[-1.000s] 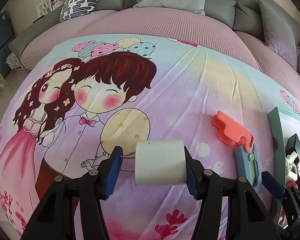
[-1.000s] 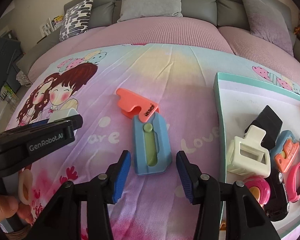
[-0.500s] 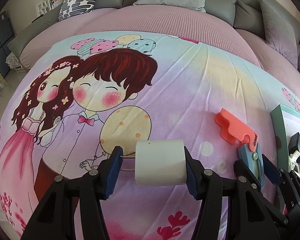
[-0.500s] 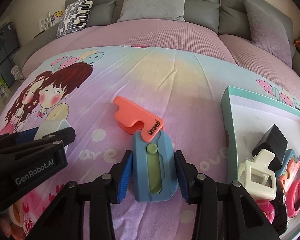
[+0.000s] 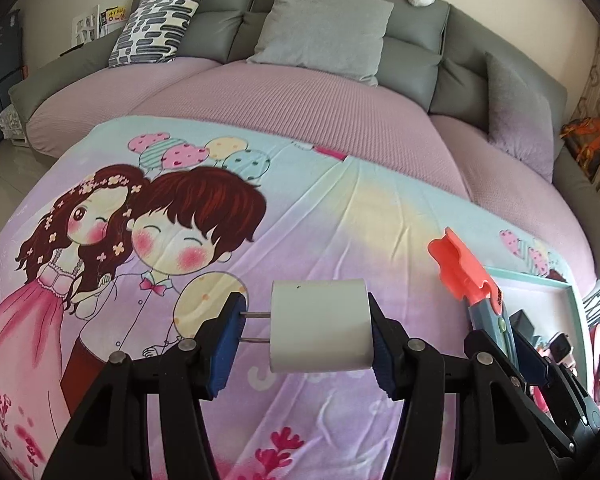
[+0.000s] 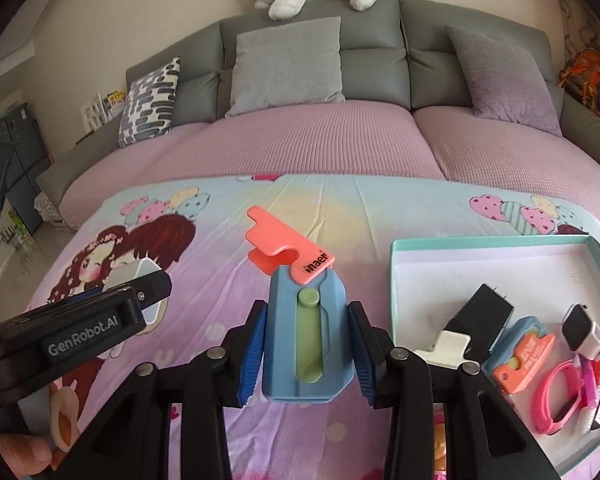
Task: Organize rigid objects
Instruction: 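Carry the adapter and blue holder over the tray and open both tools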
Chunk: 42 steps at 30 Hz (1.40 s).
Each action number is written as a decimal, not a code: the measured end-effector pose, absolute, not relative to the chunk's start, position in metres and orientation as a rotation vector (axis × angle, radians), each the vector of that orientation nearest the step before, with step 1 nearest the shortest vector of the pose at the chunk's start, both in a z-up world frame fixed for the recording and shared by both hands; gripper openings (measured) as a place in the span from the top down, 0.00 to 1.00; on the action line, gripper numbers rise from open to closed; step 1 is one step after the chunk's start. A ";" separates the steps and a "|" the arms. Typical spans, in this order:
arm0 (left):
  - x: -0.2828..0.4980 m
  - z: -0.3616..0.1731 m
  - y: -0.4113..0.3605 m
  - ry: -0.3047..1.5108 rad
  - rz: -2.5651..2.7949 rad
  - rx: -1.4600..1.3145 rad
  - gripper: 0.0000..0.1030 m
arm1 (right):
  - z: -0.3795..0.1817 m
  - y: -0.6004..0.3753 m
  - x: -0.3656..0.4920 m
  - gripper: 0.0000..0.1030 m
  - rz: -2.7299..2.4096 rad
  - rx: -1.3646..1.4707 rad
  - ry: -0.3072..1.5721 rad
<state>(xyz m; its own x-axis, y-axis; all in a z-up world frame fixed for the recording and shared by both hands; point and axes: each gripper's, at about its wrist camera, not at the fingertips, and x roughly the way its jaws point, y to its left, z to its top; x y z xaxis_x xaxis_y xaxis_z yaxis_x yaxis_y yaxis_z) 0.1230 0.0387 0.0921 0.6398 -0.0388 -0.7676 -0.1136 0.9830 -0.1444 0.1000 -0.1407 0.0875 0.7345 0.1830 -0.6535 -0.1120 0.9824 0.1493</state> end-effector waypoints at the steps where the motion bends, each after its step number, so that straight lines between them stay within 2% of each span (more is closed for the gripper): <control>1: 0.122 0.099 0.034 0.858 0.035 -0.186 0.43 | 0.094 -0.147 0.097 0.59 0.145 0.102 0.711; 10: 0.117 0.120 -0.068 0.813 -0.247 -0.084 0.43 | 0.101 -0.247 0.080 0.59 -0.104 0.179 0.734; 16: 0.117 0.103 -0.133 0.876 -0.399 -0.061 0.43 | 0.090 -0.297 0.068 0.59 -0.208 0.212 0.818; 23: 0.117 0.085 -0.162 0.939 -0.416 -0.038 0.41 | 0.078 -0.317 0.060 0.59 -0.216 0.242 0.891; 28: 0.114 0.091 -0.157 0.937 -0.394 -0.041 0.24 | 0.075 -0.318 0.056 0.58 -0.220 0.251 0.915; 33: 0.108 0.102 -0.141 0.923 -0.330 -0.045 0.23 | 0.081 -0.318 0.049 0.58 -0.220 0.256 0.913; 35: 0.105 0.104 -0.131 0.922 -0.288 -0.048 0.14 | 0.085 -0.315 0.044 0.46 -0.213 0.254 0.908; 36: 0.103 0.105 -0.125 0.922 -0.264 -0.048 0.08 | 0.086 -0.312 0.041 0.44 -0.207 0.250 0.906; 42: 0.080 0.102 -0.096 0.928 -0.200 -0.058 0.08 | 0.086 -0.295 0.023 0.36 -0.178 0.225 0.915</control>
